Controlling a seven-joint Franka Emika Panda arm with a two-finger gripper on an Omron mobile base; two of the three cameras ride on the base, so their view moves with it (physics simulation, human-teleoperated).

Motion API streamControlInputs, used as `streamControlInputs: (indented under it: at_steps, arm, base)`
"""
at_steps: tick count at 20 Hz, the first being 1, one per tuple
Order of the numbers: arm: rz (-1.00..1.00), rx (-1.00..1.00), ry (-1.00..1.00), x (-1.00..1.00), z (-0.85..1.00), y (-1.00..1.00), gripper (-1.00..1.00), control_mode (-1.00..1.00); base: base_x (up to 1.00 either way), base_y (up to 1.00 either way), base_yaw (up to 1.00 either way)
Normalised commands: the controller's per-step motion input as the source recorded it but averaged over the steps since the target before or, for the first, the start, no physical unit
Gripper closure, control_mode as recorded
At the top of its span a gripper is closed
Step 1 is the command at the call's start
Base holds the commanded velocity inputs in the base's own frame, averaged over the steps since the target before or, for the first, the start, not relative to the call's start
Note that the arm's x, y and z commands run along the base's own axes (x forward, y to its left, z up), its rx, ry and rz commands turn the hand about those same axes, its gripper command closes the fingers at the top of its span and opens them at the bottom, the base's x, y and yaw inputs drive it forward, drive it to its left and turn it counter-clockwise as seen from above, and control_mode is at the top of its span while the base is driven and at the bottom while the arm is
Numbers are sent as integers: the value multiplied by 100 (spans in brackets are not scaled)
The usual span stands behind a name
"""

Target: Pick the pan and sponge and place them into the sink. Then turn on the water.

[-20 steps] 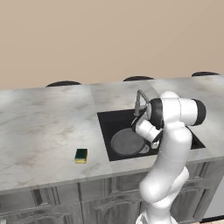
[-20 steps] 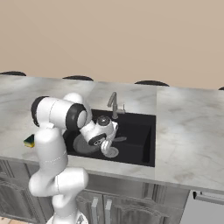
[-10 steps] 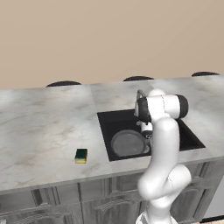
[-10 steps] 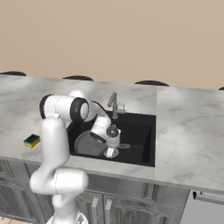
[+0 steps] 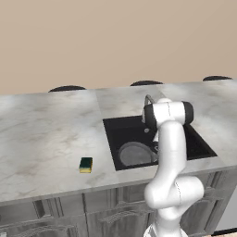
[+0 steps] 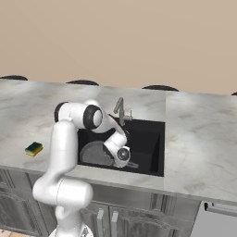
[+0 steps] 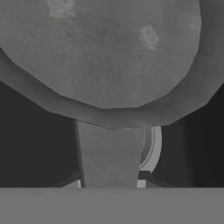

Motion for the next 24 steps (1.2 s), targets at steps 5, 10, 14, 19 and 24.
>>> streamControlInputs:
  at_steps: [5, 10, 14, 19, 24]
  arm:
    - [9, 0, -6, 11, -13, 0, -100, -100]
    - [5, 0, -6, 2, 2, 0, -100, -100]
    - [0, 0, -3, 0, 31, 0, -100, -100]
    - [0, 0, -4, 0, 62, 0, -100, -100]
    - [0, 0, -1, 0, 68, 6, -100, -100]
  base:
    - [0, 0, 0]
    - [0, 0, 0]
    - [0, 0, 0]
    - [0, 0, 0]
    - [0, 0, 0]
